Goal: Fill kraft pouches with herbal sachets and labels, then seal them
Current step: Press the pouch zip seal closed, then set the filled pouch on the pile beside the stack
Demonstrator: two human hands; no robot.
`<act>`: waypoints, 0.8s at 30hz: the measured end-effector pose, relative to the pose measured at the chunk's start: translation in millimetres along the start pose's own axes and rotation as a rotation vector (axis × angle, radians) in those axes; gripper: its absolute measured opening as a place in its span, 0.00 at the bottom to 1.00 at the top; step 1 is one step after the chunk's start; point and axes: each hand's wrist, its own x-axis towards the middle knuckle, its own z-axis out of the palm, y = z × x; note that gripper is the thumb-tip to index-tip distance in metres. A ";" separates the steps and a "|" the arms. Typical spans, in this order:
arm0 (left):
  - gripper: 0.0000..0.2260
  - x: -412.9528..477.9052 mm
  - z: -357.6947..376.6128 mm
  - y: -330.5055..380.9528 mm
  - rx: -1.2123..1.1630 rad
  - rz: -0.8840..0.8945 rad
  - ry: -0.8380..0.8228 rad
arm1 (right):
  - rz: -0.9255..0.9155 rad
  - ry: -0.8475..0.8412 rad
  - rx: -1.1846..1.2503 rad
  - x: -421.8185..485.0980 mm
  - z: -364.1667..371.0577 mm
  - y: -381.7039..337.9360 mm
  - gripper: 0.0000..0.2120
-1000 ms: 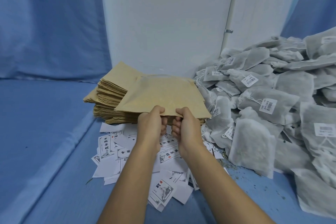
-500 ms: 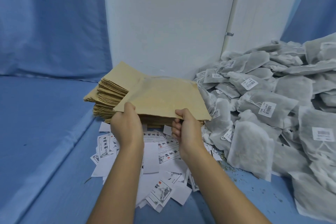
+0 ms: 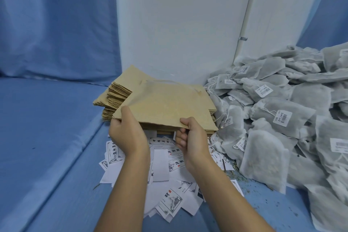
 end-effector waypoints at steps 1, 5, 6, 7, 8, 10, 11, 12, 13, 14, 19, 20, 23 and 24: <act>0.04 -4.1 2.3 -0.7 -0.016 -0.029 -0.051 | 0.005 -0.022 -0.002 0.4 0.1 -0.3 0.16; 0.12 -19.0 15.5 -6.2 0.009 -0.205 -0.274 | 0.041 -0.090 -0.094 1.2 2.8 3.1 0.14; 0.12 -20.8 17.4 -5.1 -0.004 -0.246 -0.307 | 0.040 -0.066 -0.078 1.1 2.7 3.1 0.12; 0.11 -19.9 18.0 -3.1 -0.018 -0.278 -0.327 | 0.036 -0.025 -0.024 0.9 1.8 2.0 0.10; 0.11 -16.0 17.5 -1.6 -0.030 -0.292 -0.335 | 0.032 0.029 0.061 1.2 -1.1 0.2 0.09; 0.09 -6.5 13.2 5.1 -0.067 -0.275 -0.324 | 0.025 0.102 0.199 2.4 -8.9 -5.8 0.07; 0.09 -1.2 10.4 10.5 -0.084 -0.262 -0.317 | 0.029 0.087 0.221 3.0 -11.8 -9.1 0.06; 0.10 4.6 7.7 16.7 -0.100 -0.249 -0.313 | 0.041 0.032 0.222 3.2 -11.6 -11.3 0.07; 0.10 10.4 4.6 24.1 -0.119 -0.236 -0.312 | 0.066 -0.041 0.218 2.8 -7.8 -13.0 0.09; 0.11 17.1 2.3 32.0 -0.146 -0.220 -0.315 | 0.092 -0.116 0.208 2.3 -0.2 -14.5 0.08; 0.12 61.0 -8.0 70.8 -0.355 -0.108 -0.264 | 0.139 -0.332 0.155 11.1 82.4 -13.3 0.08; 0.14 71.9 -10.5 76.2 -0.378 -0.072 -0.248 | 0.151 -0.359 0.172 16.3 103.4 -8.0 0.08; 0.17 108.3 -20.0 87.9 -0.409 0.002 -0.158 | 0.180 -0.400 0.178 31.3 164.8 15.4 0.10; 0.17 122.0 -24.5 89.6 -0.388 0.009 -0.111 | 0.194 -0.394 0.179 36.4 180.7 25.7 0.12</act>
